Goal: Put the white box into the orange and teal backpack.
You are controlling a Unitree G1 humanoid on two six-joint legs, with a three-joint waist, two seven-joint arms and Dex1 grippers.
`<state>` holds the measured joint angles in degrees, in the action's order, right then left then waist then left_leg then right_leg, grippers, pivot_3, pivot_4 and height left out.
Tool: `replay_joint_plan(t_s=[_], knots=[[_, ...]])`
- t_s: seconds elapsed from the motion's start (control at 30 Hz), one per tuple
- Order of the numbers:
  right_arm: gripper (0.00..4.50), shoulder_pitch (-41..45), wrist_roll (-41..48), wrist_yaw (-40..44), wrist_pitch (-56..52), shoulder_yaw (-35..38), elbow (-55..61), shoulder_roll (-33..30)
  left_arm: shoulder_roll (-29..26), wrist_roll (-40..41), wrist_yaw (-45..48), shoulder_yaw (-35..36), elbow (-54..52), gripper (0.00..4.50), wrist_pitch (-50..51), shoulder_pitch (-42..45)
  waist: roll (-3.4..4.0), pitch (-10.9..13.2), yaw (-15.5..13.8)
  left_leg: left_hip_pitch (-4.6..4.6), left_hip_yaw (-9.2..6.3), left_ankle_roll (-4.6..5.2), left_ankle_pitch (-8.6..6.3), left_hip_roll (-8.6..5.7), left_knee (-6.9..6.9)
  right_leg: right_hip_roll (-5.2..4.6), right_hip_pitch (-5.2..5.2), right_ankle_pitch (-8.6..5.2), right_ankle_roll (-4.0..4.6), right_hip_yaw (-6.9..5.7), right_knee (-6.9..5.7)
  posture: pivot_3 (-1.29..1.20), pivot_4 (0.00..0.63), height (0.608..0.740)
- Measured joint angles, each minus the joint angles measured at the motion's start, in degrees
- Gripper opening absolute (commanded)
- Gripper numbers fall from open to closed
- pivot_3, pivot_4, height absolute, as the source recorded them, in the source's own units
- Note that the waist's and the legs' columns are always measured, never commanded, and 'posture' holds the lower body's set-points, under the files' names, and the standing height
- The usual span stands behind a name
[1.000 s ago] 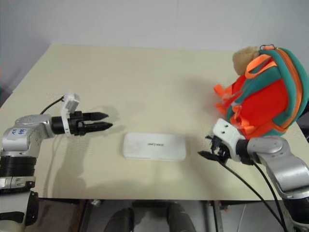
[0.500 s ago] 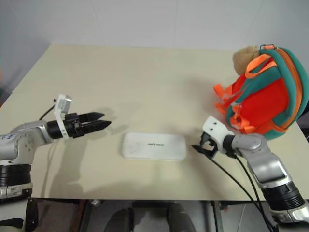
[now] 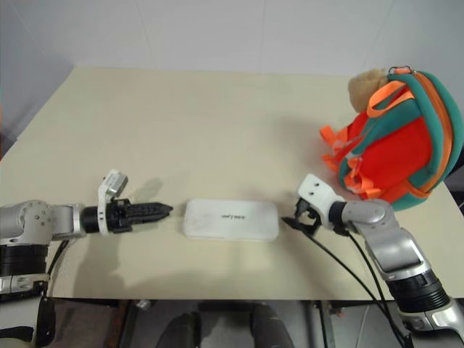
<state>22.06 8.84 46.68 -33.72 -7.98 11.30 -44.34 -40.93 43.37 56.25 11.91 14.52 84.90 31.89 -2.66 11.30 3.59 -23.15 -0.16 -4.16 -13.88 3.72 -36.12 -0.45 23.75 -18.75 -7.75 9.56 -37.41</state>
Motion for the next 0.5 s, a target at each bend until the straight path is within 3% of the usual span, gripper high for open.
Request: replay_joint_plan(t_s=[0.5], knots=[[4.50, 0.7, -0.5, 0.0, 0.0, -0.6, 0.1, 0.7, 3.3, -1.7, 5.4, -9.1, 8.4, 4.49, -7.9, 5.1, 0.00, 0.0, -0.4, 0.02, -0.01, -0.06, 0.02, -0.04, -0.05, -0.01, -0.05, 0.01, -0.01, 0.00, 0.00, 0.00, 0.150, 0.740]])
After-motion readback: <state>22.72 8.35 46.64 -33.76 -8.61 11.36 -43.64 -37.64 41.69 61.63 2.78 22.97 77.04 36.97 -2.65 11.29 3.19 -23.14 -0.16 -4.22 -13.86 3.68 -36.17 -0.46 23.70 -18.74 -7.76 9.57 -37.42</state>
